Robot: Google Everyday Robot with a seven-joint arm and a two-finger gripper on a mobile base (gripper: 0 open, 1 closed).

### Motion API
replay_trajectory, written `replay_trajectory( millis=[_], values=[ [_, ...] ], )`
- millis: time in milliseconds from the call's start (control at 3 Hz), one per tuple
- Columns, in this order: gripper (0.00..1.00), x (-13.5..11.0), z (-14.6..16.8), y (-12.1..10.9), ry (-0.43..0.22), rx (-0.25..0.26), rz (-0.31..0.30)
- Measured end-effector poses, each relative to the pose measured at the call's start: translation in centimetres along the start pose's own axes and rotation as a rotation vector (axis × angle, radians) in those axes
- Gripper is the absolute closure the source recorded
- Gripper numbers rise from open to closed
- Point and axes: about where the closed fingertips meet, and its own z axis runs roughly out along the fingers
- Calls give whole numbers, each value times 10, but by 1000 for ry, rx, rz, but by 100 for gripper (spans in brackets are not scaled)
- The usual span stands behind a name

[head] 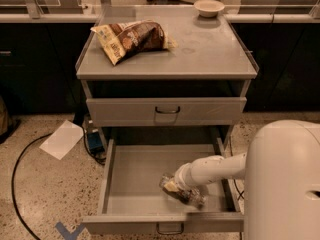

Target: Pick water bottle from middle drawer and place on counter

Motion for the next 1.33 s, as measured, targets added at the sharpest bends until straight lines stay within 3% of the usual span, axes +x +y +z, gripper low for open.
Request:
replay_trajectory(
  millis=[333,667,1000,1333],
  values=[
    [100,-23,-28,17,5,-18,-67],
    [100,-80,-79,23,-33,-28,-150],
    [100,-118,-119,32,-37,-83,-213],
    [100,-182,-181,36,-57,-103,-288]
  ],
)
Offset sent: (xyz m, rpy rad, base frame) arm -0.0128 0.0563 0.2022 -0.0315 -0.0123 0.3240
